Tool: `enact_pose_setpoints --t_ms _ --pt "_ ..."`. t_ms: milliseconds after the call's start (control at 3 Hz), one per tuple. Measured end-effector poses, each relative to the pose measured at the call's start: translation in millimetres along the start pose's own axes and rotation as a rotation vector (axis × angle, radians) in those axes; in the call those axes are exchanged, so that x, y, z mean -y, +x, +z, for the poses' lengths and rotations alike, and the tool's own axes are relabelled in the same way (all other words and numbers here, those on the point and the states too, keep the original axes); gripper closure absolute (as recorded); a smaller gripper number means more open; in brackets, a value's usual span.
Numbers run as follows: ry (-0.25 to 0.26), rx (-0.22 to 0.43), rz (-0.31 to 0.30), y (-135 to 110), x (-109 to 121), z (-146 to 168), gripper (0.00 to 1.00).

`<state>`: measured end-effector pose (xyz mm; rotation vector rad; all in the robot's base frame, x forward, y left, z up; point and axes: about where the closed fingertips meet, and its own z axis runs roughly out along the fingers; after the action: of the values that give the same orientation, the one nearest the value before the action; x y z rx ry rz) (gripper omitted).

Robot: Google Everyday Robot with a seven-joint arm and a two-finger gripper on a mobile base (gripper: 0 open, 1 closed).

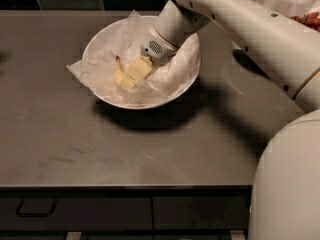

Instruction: Pick banana from white bowl

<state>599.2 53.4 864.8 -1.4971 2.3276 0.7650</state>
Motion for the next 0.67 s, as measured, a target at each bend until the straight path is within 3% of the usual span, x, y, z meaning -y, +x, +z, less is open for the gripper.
enact_pose_setpoints --t_ms 667 --pt "0.000 0.000 0.000 0.0 0.0 0.1 0.65"
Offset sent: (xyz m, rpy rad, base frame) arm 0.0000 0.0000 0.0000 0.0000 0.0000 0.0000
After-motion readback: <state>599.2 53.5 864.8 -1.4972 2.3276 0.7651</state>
